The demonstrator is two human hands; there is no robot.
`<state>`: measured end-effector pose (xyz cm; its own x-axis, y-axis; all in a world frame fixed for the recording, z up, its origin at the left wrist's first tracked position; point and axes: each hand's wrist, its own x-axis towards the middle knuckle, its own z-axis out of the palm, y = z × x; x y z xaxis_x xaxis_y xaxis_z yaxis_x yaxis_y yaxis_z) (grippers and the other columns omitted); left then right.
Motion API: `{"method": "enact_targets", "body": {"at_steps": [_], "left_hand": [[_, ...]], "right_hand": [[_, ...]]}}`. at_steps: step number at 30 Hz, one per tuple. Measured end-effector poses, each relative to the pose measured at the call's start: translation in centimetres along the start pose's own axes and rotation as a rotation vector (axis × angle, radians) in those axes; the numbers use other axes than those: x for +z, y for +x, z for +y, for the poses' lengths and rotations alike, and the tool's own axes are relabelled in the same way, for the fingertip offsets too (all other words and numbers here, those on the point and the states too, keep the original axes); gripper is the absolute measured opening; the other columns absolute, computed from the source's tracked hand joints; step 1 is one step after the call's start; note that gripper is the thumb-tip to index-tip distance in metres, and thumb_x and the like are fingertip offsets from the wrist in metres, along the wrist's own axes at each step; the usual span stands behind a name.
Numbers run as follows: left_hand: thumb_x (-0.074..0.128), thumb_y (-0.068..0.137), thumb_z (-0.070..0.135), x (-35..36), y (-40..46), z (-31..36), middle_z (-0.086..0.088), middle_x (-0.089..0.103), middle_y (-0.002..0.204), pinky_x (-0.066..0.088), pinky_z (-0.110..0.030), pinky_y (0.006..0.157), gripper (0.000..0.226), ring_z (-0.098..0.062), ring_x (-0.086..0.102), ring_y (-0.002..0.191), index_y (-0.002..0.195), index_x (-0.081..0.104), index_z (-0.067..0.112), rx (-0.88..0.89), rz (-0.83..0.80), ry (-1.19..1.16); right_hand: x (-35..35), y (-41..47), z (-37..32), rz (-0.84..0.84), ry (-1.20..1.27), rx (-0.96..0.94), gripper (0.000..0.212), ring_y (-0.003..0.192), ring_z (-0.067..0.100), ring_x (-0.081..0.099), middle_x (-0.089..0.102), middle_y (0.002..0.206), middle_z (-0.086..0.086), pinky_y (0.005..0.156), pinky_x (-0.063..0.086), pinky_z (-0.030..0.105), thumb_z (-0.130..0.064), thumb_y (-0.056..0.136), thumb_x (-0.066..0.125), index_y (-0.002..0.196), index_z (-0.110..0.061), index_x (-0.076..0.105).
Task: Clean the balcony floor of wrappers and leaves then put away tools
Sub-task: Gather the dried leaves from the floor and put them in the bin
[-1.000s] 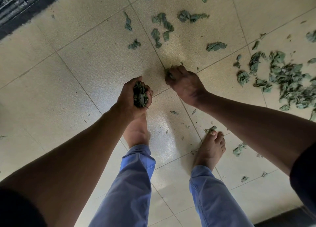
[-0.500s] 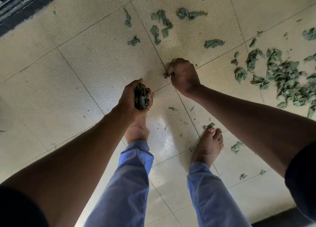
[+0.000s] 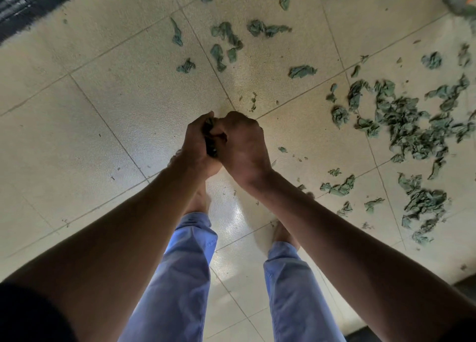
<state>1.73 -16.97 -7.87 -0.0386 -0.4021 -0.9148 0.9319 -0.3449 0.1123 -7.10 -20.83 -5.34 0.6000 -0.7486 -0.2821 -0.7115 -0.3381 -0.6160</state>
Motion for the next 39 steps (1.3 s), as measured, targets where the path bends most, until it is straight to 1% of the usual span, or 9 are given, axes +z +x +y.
{"method": "enact_targets", "body": {"at_steps": [3, 7, 14, 22, 26, 28, 30, 33, 39], "left_hand": [[0.042, 0.103, 0.034, 0.3, 0.5, 0.5, -0.004, 0.049, 0.071, 0.051, -0.028, 0.077, 0.042, -0.019, 0.059, 0.074, 0.066, 0.050, 0.016, 0.031, 0.069, 0.010], [0.033, 0.106, 0.040, 1.2, 0.3, 1.6, -0.002, 0.058, 0.058, 0.054, -0.022, 0.061, 0.065, -0.016, 0.066, 0.058, 0.052, 0.059, 0.015, 0.026, 0.015, 0.024], [0.041, 0.103, 0.034, 1.3, 0.8, 2.9, 0.007, 0.030, 0.042, 0.033, -0.014, 0.045, 0.062, -0.009, 0.033, 0.037, 0.042, 0.033, 0.023, 0.100, 0.126, 0.108], [0.031, 0.108, 0.033, -0.4, 1.7, 6.3, 0.001, 0.050, 0.049, 0.048, -0.018, 0.050, 0.066, -0.012, 0.057, 0.048, 0.049, 0.058, 0.017, 0.250, 0.025, 0.235], [0.059, 0.091, 0.012, -4.8, 2.5, 3.2, 0.017, 0.066, 0.092, 0.046, -0.012, 0.072, 0.025, 0.003, 0.058, 0.088, 0.093, 0.074, 0.032, 0.513, 0.296, 1.137], [0.065, 0.068, -0.006, -9.7, 1.8, -3.9, 0.003, 0.060, 0.128, 0.050, -0.033, 0.099, 0.069, -0.018, 0.056, 0.121, 0.128, 0.059, 0.026, 0.438, 0.543, 1.557], [0.068, 0.061, 0.000, -11.1, 2.2, -7.4, -0.017, 0.049, 0.140, 0.044, -0.049, 0.105, 0.080, -0.039, 0.049, 0.128, 0.137, 0.045, 0.014, 0.254, 0.618, 1.709], [0.065, 0.060, 0.005, -11.5, 2.9, -6.6, -0.017, 0.043, 0.144, 0.041, -0.047, 0.106, 0.085, -0.039, 0.045, 0.130, 0.139, 0.039, 0.018, 0.219, 0.598, 1.854], [0.068, 0.060, 0.006, -11.7, 3.1, -6.5, -0.015, 0.043, 0.143, 0.041, -0.046, 0.104, 0.086, -0.037, 0.045, 0.128, 0.140, 0.039, 0.021, 0.220, 0.593, 1.951]], "right_hand": [[1.2, 1.0, 0.2, 0.041, -0.184, -0.022, 0.010, 0.067, 0.022, 0.062, 0.063, 0.078, 0.007, 0.054, 0.039, 0.025, -0.002, 0.083, 0.068, 0.084, -0.010, 0.074], [2.5, 2.0, -0.4, 0.021, -0.246, -0.106, 0.017, 0.071, 0.024, 0.064, 0.066, 0.081, 0.009, 0.058, 0.054, 0.033, 0.006, 0.082, 0.067, 0.095, -0.005, 0.072], [1.4, 2.2, -2.3, 0.140, -0.180, -0.130, 0.021, 0.047, 0.025, 0.057, 0.061, 0.062, 0.009, 0.039, 0.046, 0.029, 0.007, 0.082, 0.072, 0.101, 0.004, 0.064], [2.4, 5.9, -2.5, 0.164, -0.028, -0.199, 0.018, 0.060, 0.020, 0.055, 0.059, 0.067, 0.010, 0.052, 0.042, 0.026, 0.001, 0.082, 0.054, 0.073, -0.003, 0.069], [1.5, 10.2, -1.3, 0.209, 0.138, -0.053, 0.024, 0.080, 0.013, 0.066, 0.071, 0.090, 0.004, 0.065, 0.049, 0.016, 0.003, 0.082, 0.058, 0.096, -0.010, 0.073], [1.7, 13.2, 0.5, 0.153, -0.085, 0.034, 0.032, 0.098, 0.017, 0.063, 0.068, 0.109, 0.005, 0.071, 0.043, 0.014, -0.008, 0.084, 0.069, 0.116, -0.013, 0.067], [2.4, 16.0, 2.7, 0.056, -0.316, 0.111, 0.057, 0.115, 0.028, 0.055, 0.056, 0.130, 0.008, 0.075, 0.047, 0.025, -0.017, 0.081, 0.076, 0.134, -0.018, 0.055], [3.0, 18.8, 4.8, -0.012, -0.467, 0.124, 0.071, 0.120, 0.036, 0.048, 0.045, 0.140, 0.011, 0.080, 0.054, 0.042, -0.017, 0.083, 0.074, 0.145, -0.024, 0.043], [3.9, 21.0, 5.4, -0.127, -0.438, 0.001, 0.056, 0.114, 0.035, 0.048, 0.043, 0.134, 0.014, 0.075, 0.048, 0.035, -0.004, 0.081, 0.069, 0.133, -0.021, 0.055]]}}
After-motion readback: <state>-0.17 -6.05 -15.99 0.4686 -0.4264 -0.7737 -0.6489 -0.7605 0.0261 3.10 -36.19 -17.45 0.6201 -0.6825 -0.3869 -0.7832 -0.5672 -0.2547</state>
